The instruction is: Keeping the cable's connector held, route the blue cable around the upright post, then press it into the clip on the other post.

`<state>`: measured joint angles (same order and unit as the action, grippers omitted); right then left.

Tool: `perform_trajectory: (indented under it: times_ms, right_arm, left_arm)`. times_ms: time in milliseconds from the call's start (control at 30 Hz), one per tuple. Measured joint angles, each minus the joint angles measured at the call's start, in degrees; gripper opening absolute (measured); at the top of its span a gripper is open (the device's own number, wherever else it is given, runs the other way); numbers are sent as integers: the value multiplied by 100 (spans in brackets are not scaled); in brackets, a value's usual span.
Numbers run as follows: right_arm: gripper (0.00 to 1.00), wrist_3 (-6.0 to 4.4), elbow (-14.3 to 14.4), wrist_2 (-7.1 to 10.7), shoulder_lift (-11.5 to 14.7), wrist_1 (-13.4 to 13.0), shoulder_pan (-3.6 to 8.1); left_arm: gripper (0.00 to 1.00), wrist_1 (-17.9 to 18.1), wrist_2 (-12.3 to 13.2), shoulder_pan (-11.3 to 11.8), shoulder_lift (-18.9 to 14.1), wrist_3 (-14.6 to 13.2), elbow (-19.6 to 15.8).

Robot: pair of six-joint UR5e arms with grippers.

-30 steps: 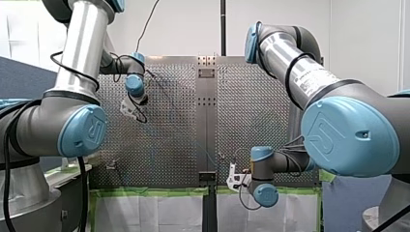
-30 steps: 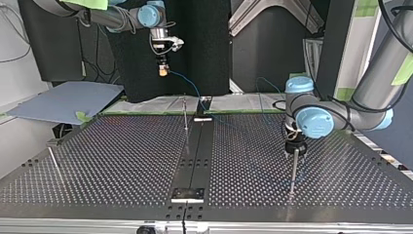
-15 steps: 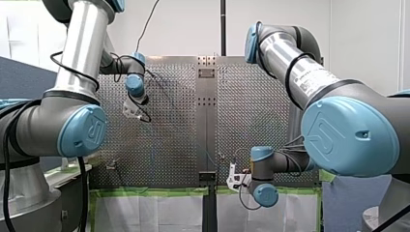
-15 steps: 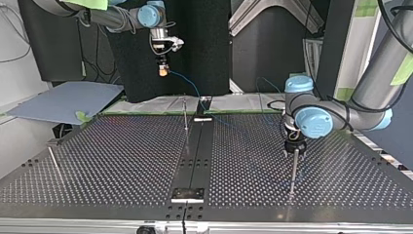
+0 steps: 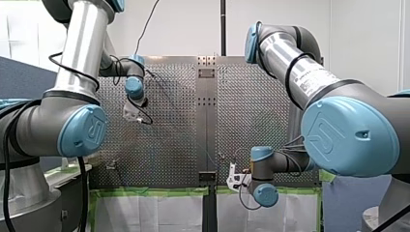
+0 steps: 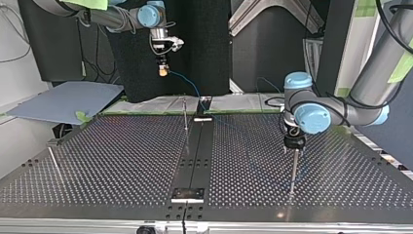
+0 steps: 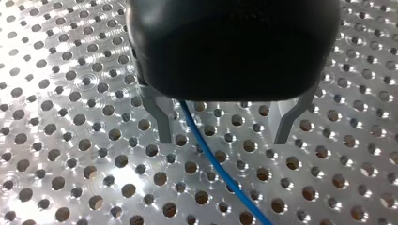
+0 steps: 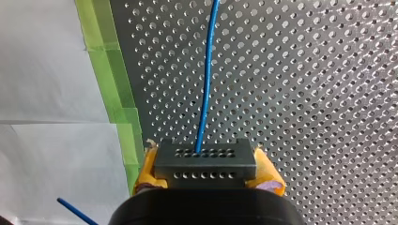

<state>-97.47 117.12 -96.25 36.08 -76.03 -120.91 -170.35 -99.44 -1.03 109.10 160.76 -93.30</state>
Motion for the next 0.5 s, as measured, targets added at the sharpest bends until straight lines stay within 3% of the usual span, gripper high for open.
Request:
perform_trajectory:
  times_ms: [500]
  right_arm:
    - [0, -11, 0, 0, 0, -8, 13]
  left_arm:
    - [100, 68, -81, 15, -331, 19, -251]
